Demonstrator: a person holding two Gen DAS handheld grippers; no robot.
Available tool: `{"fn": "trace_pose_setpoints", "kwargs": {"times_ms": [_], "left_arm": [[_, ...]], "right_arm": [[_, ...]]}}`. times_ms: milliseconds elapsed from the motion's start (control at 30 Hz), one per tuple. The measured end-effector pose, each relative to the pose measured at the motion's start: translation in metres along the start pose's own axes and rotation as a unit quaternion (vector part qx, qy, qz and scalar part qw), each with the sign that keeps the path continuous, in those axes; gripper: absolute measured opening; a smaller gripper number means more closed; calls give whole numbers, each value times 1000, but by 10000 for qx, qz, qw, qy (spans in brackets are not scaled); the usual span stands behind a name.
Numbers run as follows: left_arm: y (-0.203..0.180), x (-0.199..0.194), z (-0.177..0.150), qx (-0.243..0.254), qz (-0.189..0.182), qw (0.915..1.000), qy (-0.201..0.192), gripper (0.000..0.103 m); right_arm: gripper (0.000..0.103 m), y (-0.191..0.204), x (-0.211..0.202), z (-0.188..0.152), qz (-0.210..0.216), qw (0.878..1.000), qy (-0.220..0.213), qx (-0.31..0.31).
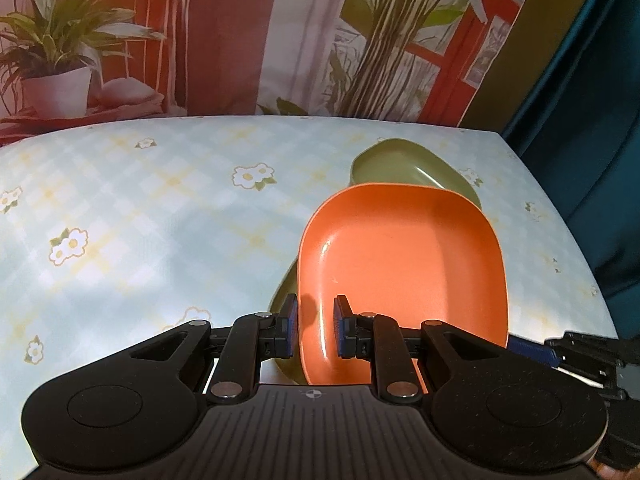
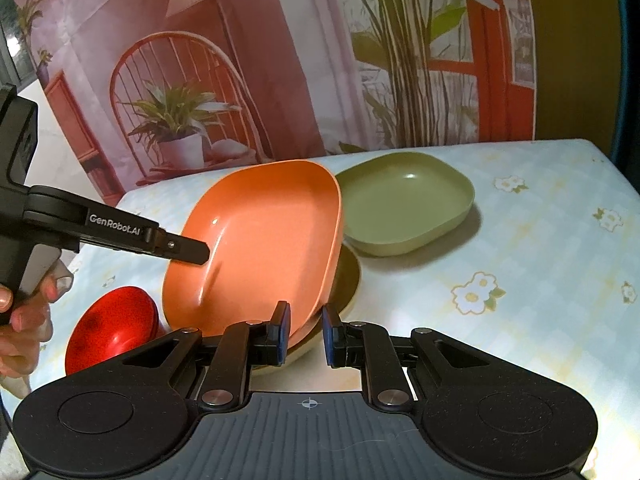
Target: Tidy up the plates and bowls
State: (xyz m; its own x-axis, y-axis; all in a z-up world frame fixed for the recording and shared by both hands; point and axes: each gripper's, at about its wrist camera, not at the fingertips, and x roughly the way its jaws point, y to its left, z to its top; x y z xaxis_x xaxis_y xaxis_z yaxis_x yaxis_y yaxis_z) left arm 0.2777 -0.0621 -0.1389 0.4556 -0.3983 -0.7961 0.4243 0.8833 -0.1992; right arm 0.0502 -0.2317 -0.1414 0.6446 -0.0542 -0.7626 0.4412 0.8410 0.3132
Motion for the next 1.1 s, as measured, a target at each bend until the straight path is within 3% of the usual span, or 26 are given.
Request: {"fn": "trace_pose_setpoints", "kwargs": {"times_ms": [767,900,1100], "left_arm": [[10,22,16,-91,183,9998,-7,20],[8,23,16,-82,222,9997,-43,20],[9,19,14,-118,266,9995,-91,20]], "right_arm": [[21,13,18,-9,237,9987,379,231],[27,15,18,-8,219,9990,382,120],[27,6,15,-6,37,9993,376,44]]}}
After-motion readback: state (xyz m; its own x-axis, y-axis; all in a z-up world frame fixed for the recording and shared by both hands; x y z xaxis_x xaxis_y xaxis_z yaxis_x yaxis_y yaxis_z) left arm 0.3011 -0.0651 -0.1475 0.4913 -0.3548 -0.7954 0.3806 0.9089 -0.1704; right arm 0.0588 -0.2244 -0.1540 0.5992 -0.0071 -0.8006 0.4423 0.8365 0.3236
